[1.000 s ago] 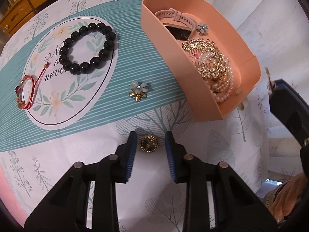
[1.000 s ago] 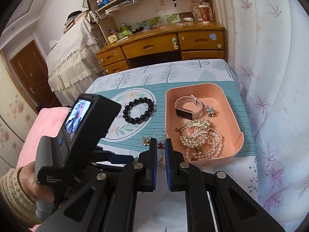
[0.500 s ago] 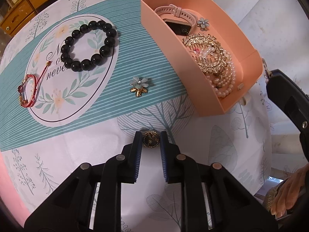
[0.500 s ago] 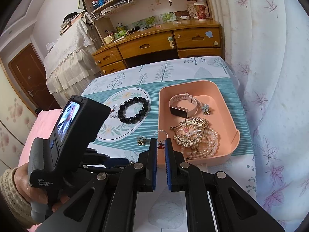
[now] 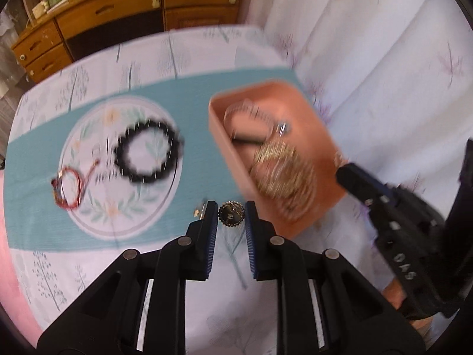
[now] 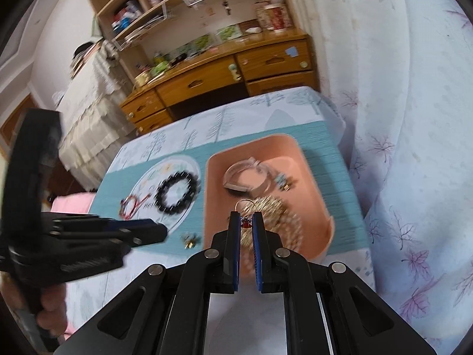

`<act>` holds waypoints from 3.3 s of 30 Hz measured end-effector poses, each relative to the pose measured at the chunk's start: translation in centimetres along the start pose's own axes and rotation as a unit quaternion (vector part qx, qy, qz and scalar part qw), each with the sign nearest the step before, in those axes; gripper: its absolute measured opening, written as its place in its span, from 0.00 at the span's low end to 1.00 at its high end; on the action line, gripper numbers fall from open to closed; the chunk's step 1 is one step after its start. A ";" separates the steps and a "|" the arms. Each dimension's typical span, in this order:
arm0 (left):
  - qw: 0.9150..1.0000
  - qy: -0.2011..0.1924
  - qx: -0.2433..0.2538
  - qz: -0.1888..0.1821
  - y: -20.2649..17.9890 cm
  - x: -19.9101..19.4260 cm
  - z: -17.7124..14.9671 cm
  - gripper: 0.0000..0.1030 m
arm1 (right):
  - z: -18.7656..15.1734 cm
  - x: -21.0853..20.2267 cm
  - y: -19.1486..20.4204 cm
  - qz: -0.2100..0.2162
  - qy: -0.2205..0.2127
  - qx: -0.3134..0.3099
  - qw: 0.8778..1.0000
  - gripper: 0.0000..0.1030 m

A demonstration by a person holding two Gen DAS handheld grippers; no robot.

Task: Organize jewelry
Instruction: 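Carry the ring and coin pendant into the pink tray and open both tools, then withdraw both tools toward the gold flower brooch and black bead bracelet, then grasp the gold flower brooch with the right tool while the left tool grasps the black bead bracelet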

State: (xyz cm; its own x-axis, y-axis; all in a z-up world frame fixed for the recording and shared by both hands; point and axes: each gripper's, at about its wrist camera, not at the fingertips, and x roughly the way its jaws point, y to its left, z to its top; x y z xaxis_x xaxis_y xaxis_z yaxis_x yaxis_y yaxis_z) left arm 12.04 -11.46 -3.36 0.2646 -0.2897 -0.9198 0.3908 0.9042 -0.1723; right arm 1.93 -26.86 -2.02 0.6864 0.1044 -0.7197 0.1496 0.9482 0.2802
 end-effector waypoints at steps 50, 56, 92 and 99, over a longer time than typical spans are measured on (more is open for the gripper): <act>0.997 -0.074 -0.017 0.033 3.9 -3.1 -1.2 0.33 | 1.0 2.0 5.4 0.036 0.085 -0.048 0.995 0.15; 0.995 -0.077 -0.021 0.055 6.2 -5.2 -2.0 0.33 | 0.7 2.5 8.8 0.075 0.122 -0.041 0.989 0.29; 0.995 -0.043 -0.085 -0.011 16.5 -1.5 -2.5 0.33 | -1.6 17.0 12.9 -0.094 0.245 0.035 0.964 0.34; 0.994 -0.032 -0.101 -0.028 17.1 0.9 -0.5 0.33 | -1.6 17.2 13.2 -0.101 0.224 0.008 0.969 0.20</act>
State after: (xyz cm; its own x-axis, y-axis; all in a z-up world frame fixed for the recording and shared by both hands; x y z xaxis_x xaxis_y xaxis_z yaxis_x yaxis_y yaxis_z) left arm 18.50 3.88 -7.32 0.3065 -0.3545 -0.8834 0.2227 0.9290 -0.2955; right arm 14.60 -12.03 -11.73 0.2636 0.0405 -0.9638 0.2627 0.9583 0.1121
